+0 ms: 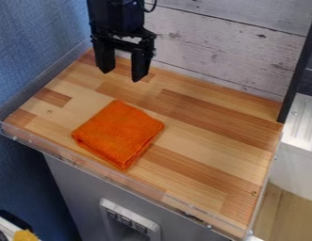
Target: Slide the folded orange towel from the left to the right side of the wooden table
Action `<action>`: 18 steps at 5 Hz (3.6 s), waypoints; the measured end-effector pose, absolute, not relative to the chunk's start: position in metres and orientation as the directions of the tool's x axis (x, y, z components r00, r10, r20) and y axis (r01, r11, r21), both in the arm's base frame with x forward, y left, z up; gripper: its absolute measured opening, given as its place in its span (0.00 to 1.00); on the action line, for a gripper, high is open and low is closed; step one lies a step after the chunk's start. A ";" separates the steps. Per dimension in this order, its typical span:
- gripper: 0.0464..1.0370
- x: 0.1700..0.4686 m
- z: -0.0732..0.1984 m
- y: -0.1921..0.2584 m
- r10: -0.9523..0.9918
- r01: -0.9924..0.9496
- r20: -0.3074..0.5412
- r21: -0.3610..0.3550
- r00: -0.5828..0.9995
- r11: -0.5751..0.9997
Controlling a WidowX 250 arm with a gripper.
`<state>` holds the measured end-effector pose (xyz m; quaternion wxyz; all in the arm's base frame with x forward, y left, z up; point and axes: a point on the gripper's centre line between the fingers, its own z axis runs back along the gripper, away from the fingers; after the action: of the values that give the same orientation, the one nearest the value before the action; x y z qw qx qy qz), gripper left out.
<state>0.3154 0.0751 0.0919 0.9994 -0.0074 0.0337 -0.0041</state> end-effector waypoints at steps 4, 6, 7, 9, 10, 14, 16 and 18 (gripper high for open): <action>0.96 0.288 0.087 0.061 -0.046 0.046 -0.003 -0.007 0.999 0.999; 0.63 0.282 0.081 0.055 -0.071 0.071 0.038 0.012 0.997 0.997; 0.33 0.275 0.069 0.055 -0.080 0.080 0.039 0.019 0.996 0.997; 0.02 0.274 0.048 0.056 -0.109 0.108 0.037 0.012 0.993 0.994; 0.02 0.267 0.033 0.060 -0.106 0.106 0.017 -0.003 0.994 0.994; 0.01 0.277 0.010 0.033 -0.070 0.069 -0.008 -0.014 0.998 0.997; 0.01 0.298 0.008 -0.010 -0.030 0.030 -0.005 0.008 1.000 1.000; 0.01 0.317 0.009 -0.046 -0.004 0.004 0.006 0.018 1.000 1.000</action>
<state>0.3167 -0.0465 0.0088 1.0000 0.0089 -0.0030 -0.0019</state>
